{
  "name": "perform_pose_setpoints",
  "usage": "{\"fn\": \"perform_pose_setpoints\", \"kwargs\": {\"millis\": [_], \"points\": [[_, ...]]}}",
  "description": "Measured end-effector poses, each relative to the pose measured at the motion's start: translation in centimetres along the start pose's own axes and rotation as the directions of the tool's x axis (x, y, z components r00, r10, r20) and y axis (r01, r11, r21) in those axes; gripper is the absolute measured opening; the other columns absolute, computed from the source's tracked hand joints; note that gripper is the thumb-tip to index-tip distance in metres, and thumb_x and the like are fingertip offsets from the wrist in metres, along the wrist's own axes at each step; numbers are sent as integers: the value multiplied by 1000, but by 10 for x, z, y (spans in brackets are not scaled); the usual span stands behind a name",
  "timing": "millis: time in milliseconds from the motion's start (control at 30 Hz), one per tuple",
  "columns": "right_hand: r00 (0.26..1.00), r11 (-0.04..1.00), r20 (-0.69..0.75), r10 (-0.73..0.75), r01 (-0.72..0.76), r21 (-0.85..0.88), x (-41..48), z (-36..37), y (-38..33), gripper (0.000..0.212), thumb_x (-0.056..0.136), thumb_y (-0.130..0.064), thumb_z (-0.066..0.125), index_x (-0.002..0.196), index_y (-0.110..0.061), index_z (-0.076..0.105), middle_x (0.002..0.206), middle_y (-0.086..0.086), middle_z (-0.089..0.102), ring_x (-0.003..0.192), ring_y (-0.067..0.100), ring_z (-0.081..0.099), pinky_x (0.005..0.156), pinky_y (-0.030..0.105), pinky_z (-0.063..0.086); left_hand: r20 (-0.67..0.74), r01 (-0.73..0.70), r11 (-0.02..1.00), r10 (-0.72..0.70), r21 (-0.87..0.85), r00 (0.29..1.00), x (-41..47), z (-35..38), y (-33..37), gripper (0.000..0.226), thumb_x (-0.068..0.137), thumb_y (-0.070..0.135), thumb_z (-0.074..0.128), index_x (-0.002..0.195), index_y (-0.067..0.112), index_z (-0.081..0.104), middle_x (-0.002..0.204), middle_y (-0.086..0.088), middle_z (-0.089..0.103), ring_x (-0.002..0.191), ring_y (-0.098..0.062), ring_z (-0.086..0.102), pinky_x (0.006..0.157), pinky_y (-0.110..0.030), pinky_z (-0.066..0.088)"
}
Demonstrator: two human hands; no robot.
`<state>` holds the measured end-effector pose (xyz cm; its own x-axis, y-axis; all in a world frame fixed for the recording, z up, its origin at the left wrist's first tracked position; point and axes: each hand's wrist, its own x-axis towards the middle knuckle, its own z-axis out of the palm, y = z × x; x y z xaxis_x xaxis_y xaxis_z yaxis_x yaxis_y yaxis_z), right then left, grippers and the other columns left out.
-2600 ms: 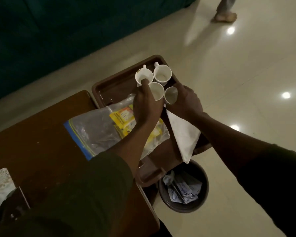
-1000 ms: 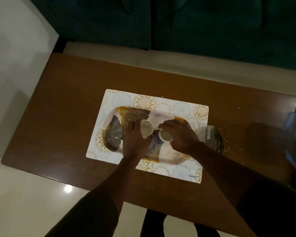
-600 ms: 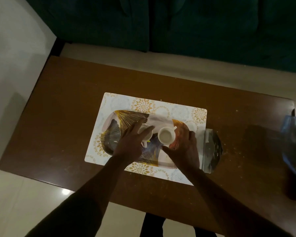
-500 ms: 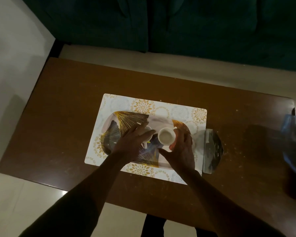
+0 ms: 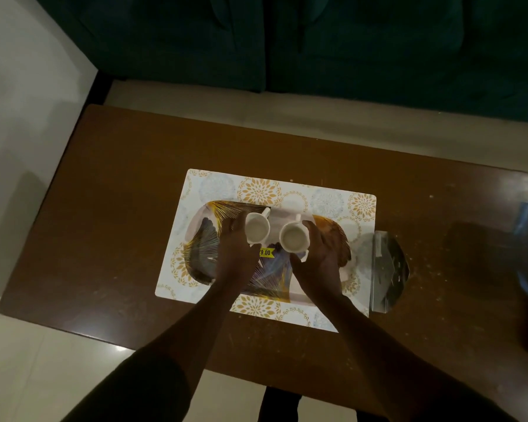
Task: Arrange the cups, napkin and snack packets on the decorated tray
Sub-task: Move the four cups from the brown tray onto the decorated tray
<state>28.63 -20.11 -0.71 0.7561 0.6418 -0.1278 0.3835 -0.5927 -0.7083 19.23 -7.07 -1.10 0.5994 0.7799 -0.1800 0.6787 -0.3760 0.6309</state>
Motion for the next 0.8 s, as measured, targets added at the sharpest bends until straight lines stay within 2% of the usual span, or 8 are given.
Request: {"fn": "perform_pose_setpoints", "kwargs": {"millis": [67, 167, 567, 667, 733, 800], "points": [[1000, 999, -1, -31, 31, 13, 6, 1, -3, 54, 84, -19, 71, 131, -3, 52, 128, 12, 62, 120, 24, 56, 103, 28, 40, -4, 6, 1000, -6, -20, 1000, 3, 1, 5, 65, 74, 21, 80, 132, 12, 52, 126, -12, 59, 116, -25, 52, 86, -31, 44], [999, 999, -4, -44, 44, 20, 18, 1, -6, 53, 83, -15, 71, 132, -5, 53, 126, 11, 63, 116, 22, 58, 98, 34, 49, 1, 17, 1000, -17, -1, 1000, 10, 4, 10, 66, 73, 28, 81, 130, 12, 53, 128, -10, 58, 117, -24, 52, 89, -37, 48], [1000, 1000, -9, -27, 27, 13, 22, 8, 1, 52, 81, -18, 73, 129, -10, 53, 124, 8, 63, 113, 21, 59, 93, 28, 49, -9, 19, 1000, -19, -7, 1000, 14, 8, 3, 74, 68, 36, 84, 130, 14, 50, 126, -10, 56, 113, -26, 53, 84, -36, 48], [998, 999, 30, -46, 46, 11, 22, 5, 2, 60, 78, -15, 75, 133, -10, 50, 124, 9, 61, 113, 22, 58, 93, 32, 51, 24, -5, 1000, 5, -23, 1000, 12, 5, 2, 91, 62, 39, 87, 137, 13, 42, 132, -13, 49, 117, -29, 52, 84, -33, 46], [998, 999, 44, -40, 40, -8, 21, -1, 0, 75, 71, -17, 80, 137, -11, 44, 128, 10, 59, 117, 23, 55, 95, 36, 50, 55, -41, 999, 41, 2, 998, 10, -1, 2, 111, 58, 47, 87, 146, 11, 28, 141, -17, 39, 126, -33, 46, 93, -43, 48], [997, 996, 44, -61, 64, -62, 21, -13, -2, 83, 68, -22, 81, 139, -12, 41, 133, 10, 55, 122, 25, 52, 96, 43, 48, 107, -87, 988, 73, 127, 992, 11, -11, 1, 126, 53, 60, 83, 151, 16, 17, 150, -17, 30, 135, -37, 37, 99, -55, 43]]}}
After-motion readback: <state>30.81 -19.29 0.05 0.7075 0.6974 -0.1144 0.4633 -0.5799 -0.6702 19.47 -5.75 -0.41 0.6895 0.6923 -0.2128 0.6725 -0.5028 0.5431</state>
